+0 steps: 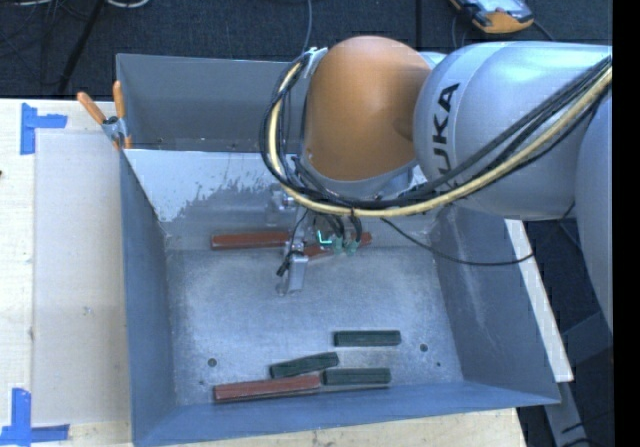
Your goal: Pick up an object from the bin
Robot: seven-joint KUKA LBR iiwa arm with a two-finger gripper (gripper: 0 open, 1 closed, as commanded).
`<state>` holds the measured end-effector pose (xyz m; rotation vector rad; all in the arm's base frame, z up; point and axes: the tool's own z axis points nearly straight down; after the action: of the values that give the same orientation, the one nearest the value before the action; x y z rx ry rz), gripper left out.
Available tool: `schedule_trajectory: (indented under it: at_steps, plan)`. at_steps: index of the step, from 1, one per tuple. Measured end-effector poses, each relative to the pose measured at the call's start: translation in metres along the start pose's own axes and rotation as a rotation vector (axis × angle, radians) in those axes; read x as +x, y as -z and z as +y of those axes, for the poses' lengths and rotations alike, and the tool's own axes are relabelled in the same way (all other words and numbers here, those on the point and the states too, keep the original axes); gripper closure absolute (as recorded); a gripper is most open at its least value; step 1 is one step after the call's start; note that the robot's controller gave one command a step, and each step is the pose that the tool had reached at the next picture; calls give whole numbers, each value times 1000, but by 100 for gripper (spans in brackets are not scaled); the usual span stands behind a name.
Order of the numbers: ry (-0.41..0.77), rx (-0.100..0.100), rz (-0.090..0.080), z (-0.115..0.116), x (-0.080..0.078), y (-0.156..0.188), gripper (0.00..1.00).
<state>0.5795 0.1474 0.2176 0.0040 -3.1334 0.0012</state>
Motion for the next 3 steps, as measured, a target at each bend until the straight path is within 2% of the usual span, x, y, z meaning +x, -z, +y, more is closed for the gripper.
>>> schedule_trajectory:
  at_steps: [1, 2, 3]
  plan:
    - [-3, -1, -7, -1, -2, 4, 0]
    - [69, -1, -13, -34, -35, -64, 0]
    - [50, -1, -7, -43, -37, -79, 0]
